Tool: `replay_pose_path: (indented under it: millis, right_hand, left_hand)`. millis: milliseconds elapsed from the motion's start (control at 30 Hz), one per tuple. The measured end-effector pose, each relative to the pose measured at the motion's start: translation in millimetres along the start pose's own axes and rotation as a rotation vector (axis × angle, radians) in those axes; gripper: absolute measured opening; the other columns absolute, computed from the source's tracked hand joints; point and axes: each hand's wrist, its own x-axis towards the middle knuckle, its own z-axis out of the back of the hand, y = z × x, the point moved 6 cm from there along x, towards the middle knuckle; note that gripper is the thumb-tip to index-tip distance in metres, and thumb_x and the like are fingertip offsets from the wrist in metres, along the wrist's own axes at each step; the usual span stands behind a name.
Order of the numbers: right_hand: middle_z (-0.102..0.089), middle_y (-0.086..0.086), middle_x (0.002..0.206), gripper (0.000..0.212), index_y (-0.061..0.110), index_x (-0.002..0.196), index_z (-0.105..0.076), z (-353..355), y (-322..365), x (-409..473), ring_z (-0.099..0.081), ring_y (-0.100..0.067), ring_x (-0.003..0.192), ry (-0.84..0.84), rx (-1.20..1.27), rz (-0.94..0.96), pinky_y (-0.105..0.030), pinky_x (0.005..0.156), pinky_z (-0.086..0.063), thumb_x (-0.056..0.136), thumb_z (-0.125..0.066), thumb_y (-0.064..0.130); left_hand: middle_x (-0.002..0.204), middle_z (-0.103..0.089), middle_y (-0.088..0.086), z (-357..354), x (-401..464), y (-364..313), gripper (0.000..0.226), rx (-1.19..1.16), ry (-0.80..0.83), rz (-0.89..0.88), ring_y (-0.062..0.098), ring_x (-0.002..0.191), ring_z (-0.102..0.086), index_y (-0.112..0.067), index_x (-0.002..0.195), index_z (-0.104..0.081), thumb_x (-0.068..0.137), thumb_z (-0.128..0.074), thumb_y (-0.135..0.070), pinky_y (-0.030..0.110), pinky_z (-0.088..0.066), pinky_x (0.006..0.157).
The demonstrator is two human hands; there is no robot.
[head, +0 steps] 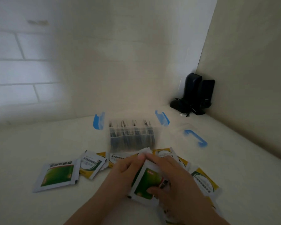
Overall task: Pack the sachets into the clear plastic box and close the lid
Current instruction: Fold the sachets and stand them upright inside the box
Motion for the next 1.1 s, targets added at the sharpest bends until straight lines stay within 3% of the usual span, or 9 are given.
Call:
replay_pose_path:
  millis: [100,233,333,400,500,600,800,967,1100]
  right_hand:
    - [-0.025,0.037,0.101,0.088,0.07,0.108,-0.005,14.0,5.9,8.6,-0.041,0.009,0.09,-0.182,-0.055,0.012,-0.002,0.068,-0.035,0.065,-0.074,0.039]
    - [-0.04,0.027,0.103,0.089,0.044,0.125,-0.031,30.1,9.5,26.6,-0.05,0.005,0.083,-0.243,0.145,-0.037,-0.006,0.064,-0.042,0.055,-0.085,0.029]
    - [-0.064,0.018,0.093,0.052,0.048,0.104,-0.053,39.5,28.6,51.0,-0.063,0.001,0.079,-0.056,0.364,-0.027,-0.006,0.062,-0.05,0.057,-0.076,0.043]
    - [-0.068,0.015,0.084,0.027,0.041,0.089,-0.06,53.2,49.4,76.3,-0.062,0.001,0.076,-0.107,0.299,0.104,-0.008,0.062,-0.049,0.067,-0.074,0.034]
    - [-0.063,0.017,0.076,0.02,0.034,0.082,-0.059,67.6,70.7,121.2,-0.058,0.001,0.077,-0.266,0.123,0.228,-0.009,0.067,-0.047,0.077,-0.069,0.018]
    - [-0.062,0.012,0.076,0.018,0.03,0.084,-0.059,64.6,67.3,163.5,-0.058,-0.002,0.072,-0.317,0.091,0.195,-0.014,0.066,-0.048,0.08,-0.067,0.015]
    - [-0.061,0.002,0.081,0.015,0.018,0.085,-0.063,31.4,34.0,205.2,-0.057,-0.013,0.073,-0.218,0.069,0.079,-0.008,0.058,-0.041,0.075,-0.071,0.012]
    - [-0.061,0.001,0.085,0.021,0.014,0.092,-0.064,14.2,23.9,221.4,-0.053,-0.012,0.076,-0.125,-0.051,0.069,-0.01,0.058,-0.036,0.073,-0.072,0.016]
    - [-0.067,-0.006,0.094,0.028,0.014,0.101,-0.063,3.1,6.8,224.1,-0.052,-0.01,0.071,-0.003,-0.11,-0.008,-0.01,0.053,-0.033,0.075,-0.07,0.021]
  left_hand:
    - [0.088,-0.073,-0.015,-5.1,-1.3,-3.3,0.028,0.067,0.123,-0.067,0.007,0.079,-0.07,-0.042,0.089,-0.066,0.065,-0.061,-0.056,0.022,-0.057,0.069]
    - [0.084,-0.075,-0.01,11.8,0.1,-18.8,0.013,-0.032,0.033,-0.152,0.008,0.077,-0.07,-0.033,0.083,-0.069,0.071,-0.064,-0.035,0.019,-0.055,0.066]
    - [0.081,-0.071,-0.001,40.5,6.8,-48.4,0.006,0.052,-0.12,-0.283,0.011,0.074,-0.067,-0.029,0.082,-0.065,0.076,-0.064,-0.03,0.024,-0.056,0.066]
    - [0.084,-0.066,-0.001,62.1,18.5,-72.6,0.007,0.18,-0.195,-0.382,0.008,0.077,-0.064,-0.031,0.084,-0.062,0.08,-0.064,-0.025,0.02,-0.053,0.068]
    - [0.094,-0.064,-0.006,89.3,47.4,-100.7,0.016,0.355,-0.217,-0.449,0.007,0.087,-0.059,-0.03,0.095,-0.059,0.084,-0.06,-0.018,0.019,-0.048,0.079]
    - [0.102,-0.062,-0.008,112.0,80.6,-107.0,0.024,0.547,-0.247,-0.409,0.009,0.095,-0.056,-0.028,0.105,-0.057,0.086,-0.056,-0.013,0.023,-0.043,0.087]
    - [0.099,-0.069,0.003,131.9,120.5,-85.2,0.021,0.846,-0.258,-0.3,0.016,0.088,-0.058,-0.022,0.101,-0.064,0.084,-0.057,-0.012,0.029,-0.048,0.082]
    - [0.095,-0.07,0.002,140.4,129.3,-69.6,0.019,0.885,-0.333,-0.266,0.018,0.088,-0.06,-0.023,0.096,-0.066,0.085,-0.054,-0.014,0.034,-0.05,0.081]
    - [0.108,-0.067,0.001,129.3,140.3,-62.5,0.025,1.016,-0.104,-0.182,0.017,0.1,-0.056,-0.026,0.108,-0.063,0.086,-0.053,-0.018,0.036,-0.047,0.089]
